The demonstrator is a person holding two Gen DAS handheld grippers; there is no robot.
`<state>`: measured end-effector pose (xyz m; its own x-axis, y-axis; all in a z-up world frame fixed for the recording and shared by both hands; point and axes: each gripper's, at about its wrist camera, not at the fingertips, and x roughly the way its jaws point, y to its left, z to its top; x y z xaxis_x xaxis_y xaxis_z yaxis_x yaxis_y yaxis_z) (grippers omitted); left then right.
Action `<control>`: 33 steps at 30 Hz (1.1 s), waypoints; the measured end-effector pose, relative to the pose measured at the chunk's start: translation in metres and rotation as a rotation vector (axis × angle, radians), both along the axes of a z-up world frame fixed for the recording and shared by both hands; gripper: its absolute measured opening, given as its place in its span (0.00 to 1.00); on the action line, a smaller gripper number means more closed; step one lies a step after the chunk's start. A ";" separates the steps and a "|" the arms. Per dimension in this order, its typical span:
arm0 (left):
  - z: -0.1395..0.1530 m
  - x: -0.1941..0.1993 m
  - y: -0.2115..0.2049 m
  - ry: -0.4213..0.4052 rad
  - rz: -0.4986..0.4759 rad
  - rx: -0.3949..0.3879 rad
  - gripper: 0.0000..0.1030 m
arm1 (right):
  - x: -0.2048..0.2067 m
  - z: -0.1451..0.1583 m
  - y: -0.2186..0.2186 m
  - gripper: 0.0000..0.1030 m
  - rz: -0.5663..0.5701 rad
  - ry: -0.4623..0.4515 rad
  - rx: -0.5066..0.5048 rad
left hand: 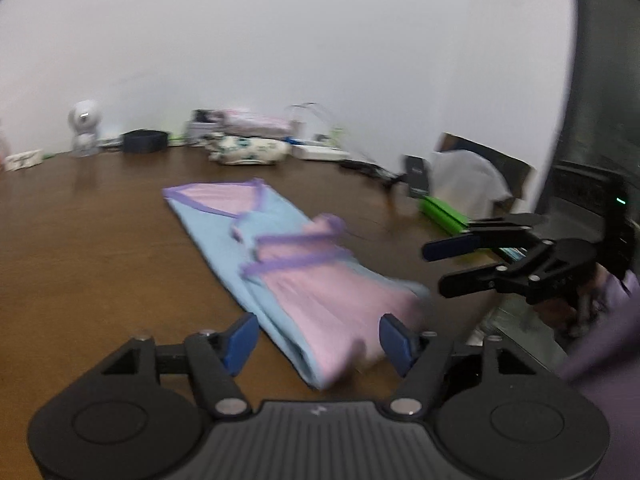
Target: Fold clothes
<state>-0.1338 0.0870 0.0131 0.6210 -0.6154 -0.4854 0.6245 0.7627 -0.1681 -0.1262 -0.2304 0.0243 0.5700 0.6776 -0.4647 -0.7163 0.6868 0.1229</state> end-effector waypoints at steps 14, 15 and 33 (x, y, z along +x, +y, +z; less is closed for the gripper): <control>-0.023 -0.009 -0.002 -0.011 -0.073 0.010 0.04 | 0.005 -0.030 0.017 0.06 0.080 0.053 0.012; -0.020 -0.011 0.002 -0.014 -0.100 -0.013 0.03 | 0.003 -0.027 0.015 0.06 0.093 0.054 0.016; 0.042 0.120 -0.012 -0.095 0.016 -0.147 0.01 | 0.130 0.037 0.020 0.06 -0.073 0.065 0.116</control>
<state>-0.0140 0.0750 0.0550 0.6702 -0.6651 -0.3293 0.6308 0.7443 -0.2194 0.0040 -0.2105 0.0611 0.5909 0.6867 -0.4233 -0.6531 0.7153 0.2488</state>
